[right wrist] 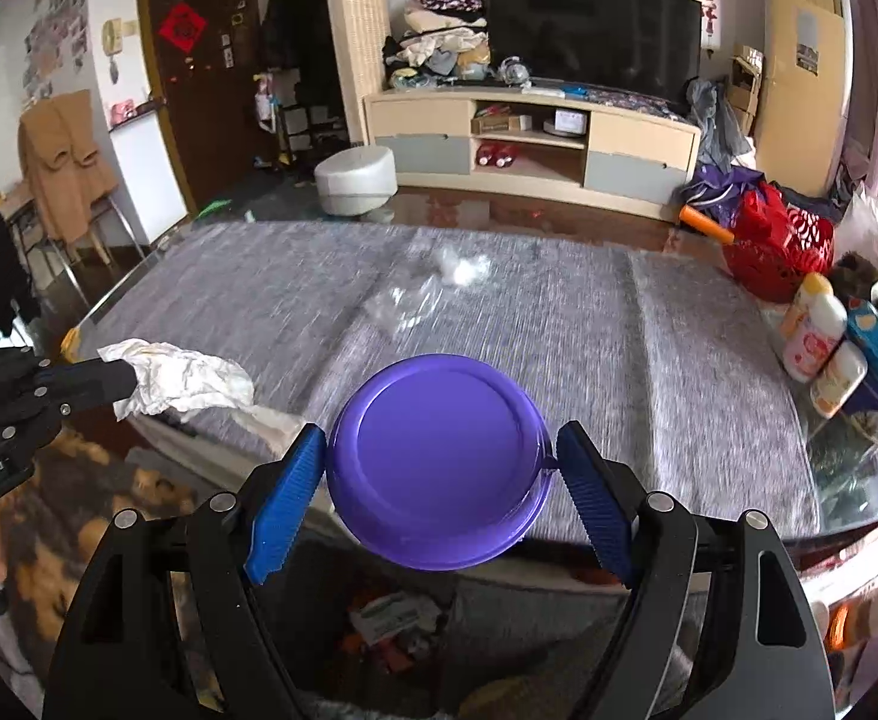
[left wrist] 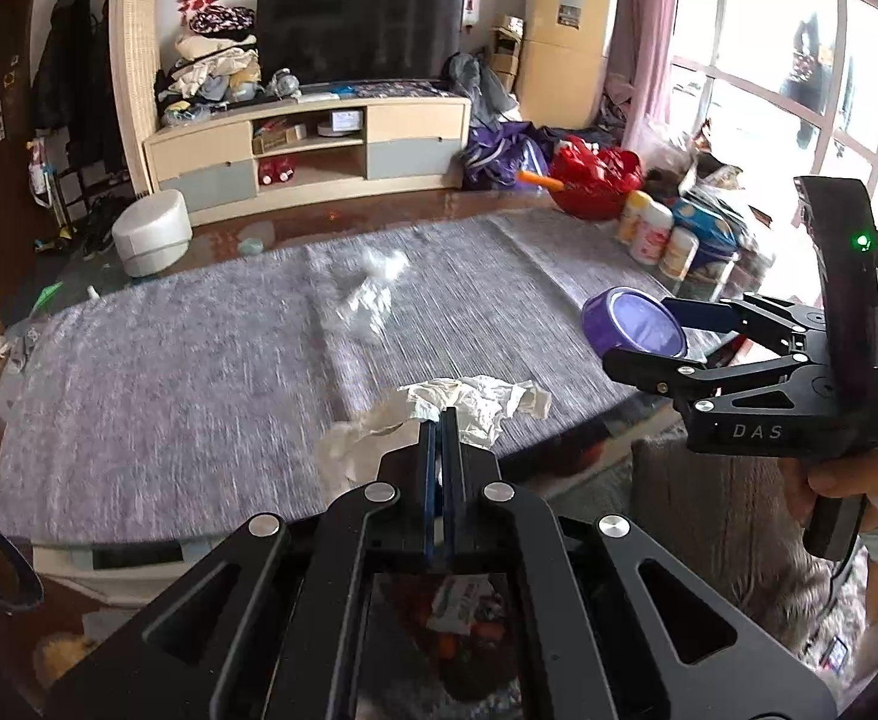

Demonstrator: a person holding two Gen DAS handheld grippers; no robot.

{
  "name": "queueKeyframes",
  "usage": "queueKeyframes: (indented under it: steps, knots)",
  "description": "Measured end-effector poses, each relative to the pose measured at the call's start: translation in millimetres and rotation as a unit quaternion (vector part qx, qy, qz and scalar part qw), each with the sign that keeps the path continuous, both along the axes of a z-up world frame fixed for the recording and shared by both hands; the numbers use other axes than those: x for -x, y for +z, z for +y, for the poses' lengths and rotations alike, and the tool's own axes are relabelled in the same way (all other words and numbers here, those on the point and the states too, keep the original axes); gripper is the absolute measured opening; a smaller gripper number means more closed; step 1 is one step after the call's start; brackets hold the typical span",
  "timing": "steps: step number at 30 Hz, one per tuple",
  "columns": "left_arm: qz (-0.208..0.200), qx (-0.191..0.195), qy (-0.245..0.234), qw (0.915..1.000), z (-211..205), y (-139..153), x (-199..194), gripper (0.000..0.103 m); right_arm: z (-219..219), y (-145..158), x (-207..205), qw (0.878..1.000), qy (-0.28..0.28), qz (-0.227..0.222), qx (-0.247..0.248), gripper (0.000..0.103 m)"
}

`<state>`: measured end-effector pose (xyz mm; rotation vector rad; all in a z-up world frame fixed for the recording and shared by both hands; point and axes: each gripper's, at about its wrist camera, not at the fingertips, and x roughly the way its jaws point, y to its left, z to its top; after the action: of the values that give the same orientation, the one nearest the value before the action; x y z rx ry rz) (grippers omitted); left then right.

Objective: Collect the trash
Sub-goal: 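Lower both grippers into the black bin and open them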

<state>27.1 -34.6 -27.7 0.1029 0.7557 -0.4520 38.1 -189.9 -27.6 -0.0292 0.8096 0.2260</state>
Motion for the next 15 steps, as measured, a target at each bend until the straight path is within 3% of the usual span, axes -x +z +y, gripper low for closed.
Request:
queueKeyframes:
  steps: [8, 15]
  knots:
    - [0.048, 0.003, 0.002, 0.9989, 2.5, -36.3, 29.2, 0.0, -1.5, -35.7, 29.4, 0.999, 0.0, 0.043, -0.009, 0.08]
    - [0.117, 0.006, -0.002, 0.9931, -2.3, -88.3, 43.1, 0.0, 3.1, -81.3, 49.5, 0.994, 0.001, 0.101, -0.028, 0.08]
